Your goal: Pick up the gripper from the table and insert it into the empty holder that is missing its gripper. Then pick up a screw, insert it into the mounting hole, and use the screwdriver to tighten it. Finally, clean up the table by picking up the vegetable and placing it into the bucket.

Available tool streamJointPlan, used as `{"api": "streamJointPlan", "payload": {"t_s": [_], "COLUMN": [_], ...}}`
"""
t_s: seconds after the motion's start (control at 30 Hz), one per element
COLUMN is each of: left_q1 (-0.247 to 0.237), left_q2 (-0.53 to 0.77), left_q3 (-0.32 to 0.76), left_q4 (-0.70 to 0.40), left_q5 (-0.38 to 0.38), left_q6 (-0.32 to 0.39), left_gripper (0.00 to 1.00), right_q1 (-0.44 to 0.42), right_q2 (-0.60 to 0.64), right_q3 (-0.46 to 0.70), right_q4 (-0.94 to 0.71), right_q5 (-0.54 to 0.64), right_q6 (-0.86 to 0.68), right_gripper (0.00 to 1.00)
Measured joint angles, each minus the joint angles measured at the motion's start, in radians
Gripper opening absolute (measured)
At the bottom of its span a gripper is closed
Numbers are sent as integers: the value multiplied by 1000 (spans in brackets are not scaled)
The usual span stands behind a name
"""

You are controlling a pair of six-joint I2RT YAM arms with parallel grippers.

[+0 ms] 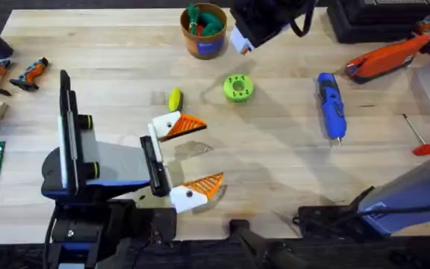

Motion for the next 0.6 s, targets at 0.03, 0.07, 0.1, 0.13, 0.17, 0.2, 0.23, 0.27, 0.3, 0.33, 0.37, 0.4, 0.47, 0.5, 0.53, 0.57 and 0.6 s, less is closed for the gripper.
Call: {"api": "streamJointPlan", "payload": {"t_s": [0.03,0.07,0.1,0.13,0.17,0.2,0.23,0.27,0.3,0.33,0.37,0.4,0.47,0.5,0.53,0.57,0.6], "left_q1": [0,0,0,0,0,0,0,0,0,0,0,0,0,0,0,0,0], "left_q2": [0,0,0,0,0,0,0,0,0,0,0,0,0,0,0,0,0], "left_q3": [0,0,0,0,0,0,0,0,0,0,0,0,0,0,0,0,0], "left_q4": [0,0,0,0,0,0,0,0,0,0,0,0,0,0,0,0,0], "left_q5": [0,0,0,0,0,0,0,0,0,0,0,0,0,0,0,0,0], "left_q6": [0,0,0,0,0,0,0,0,0,0,0,0,0,0,0,0,0], "left_gripper": [985,985,985,985,985,985,985,985,985,985,985,985,985,985,985,985,985], "right_q1": [15,31,50,67,89,108,129,148,166,187,207,225,265,285,301,319,335], "right_q2": [0,0,0,0,0,0,0,0,0,0,0,0,0,0,0,0,0], "right_q3": [21,42,65,85,109,126,142,154,163,170,174,176,176,176,176,176,176], "right_q4": [-17,-33,-46,-57,-65,-70,-75,-80,-86,-93,-103,-113,-130,-137,-142,-147,-155], "right_q5": [-7,-16,-32,-47,-62,-70,-81,-86,-92,-96,-99,-102,-107,-108,-110,-111,-113], "right_q6": [-7,-17,-25,-33,-40,-46,-50,-52,-55,-60,-65,-70,-75,-76,-77,-77,-78], "right_gripper": [7,7,7,7,7,7,7,7,7,7,7,7,7,7,7,7,7]}}
